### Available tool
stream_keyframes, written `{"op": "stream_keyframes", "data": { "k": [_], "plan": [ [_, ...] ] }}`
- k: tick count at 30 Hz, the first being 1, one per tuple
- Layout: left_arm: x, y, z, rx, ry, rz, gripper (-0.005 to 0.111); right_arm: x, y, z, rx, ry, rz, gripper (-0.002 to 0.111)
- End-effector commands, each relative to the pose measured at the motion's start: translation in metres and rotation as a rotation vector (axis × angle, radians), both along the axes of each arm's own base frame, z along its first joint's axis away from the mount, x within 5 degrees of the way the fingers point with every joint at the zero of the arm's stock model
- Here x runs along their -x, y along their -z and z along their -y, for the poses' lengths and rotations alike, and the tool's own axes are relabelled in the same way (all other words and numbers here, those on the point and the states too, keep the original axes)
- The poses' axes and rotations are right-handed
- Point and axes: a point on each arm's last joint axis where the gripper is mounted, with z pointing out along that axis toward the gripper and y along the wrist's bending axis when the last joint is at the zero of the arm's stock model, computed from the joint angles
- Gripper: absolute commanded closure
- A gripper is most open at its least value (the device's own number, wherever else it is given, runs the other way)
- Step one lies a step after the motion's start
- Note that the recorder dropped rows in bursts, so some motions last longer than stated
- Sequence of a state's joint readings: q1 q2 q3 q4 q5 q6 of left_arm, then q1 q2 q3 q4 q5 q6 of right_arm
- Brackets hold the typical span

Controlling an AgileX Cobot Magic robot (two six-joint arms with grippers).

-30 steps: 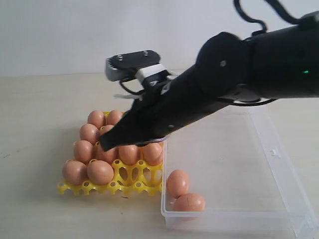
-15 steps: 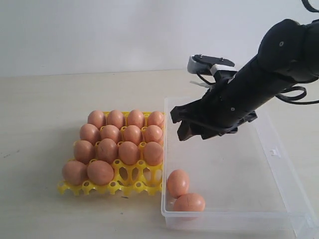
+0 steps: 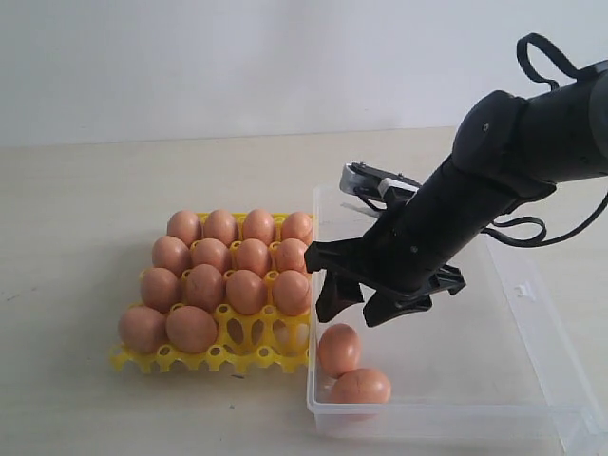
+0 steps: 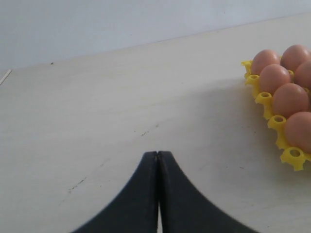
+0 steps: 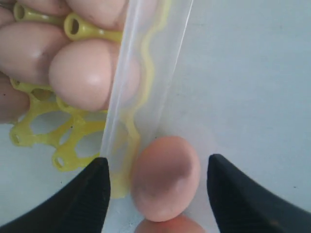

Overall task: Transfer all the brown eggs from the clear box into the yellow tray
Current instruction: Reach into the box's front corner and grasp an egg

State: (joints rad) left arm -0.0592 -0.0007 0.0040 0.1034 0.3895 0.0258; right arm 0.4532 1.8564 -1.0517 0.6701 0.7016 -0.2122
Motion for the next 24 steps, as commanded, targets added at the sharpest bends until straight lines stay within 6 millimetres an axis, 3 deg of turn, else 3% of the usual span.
{"op": "stream_keyframes", "data": {
  "k": [1, 14, 16, 20, 24],
  "plan": [
    [0.0, -0.002, 0.0, 0.006, -0.001, 0.012, 0.107, 0.002, 0.01, 0.0, 0.006, -0.001, -0.034, 0.052],
    [0.0, -0.002, 0.0, 0.006, -0.001, 0.012, 0.107, 0.008, 0.04, -0.017, 0.01, -0.038, -0.093, 0.055],
    [0.0, -0.002, 0.0, 0.006, -0.001, 0.012, 0.107, 0.008, 0.043, -0.017, 0.016, -0.059, -0.085, 0.063],
    [0.0, -0.002, 0.0, 0.006, -0.001, 0.012, 0.107, 0.002, 0.039, -0.016, 0.029, -0.106, 0.018, 0.109],
    [0.0, -0.002, 0.0, 0.006, -0.001, 0.012, 0.107, -0.002, 0.018, -0.014, 0.022, -0.103, 0.126, 0.108]
  ]
}}
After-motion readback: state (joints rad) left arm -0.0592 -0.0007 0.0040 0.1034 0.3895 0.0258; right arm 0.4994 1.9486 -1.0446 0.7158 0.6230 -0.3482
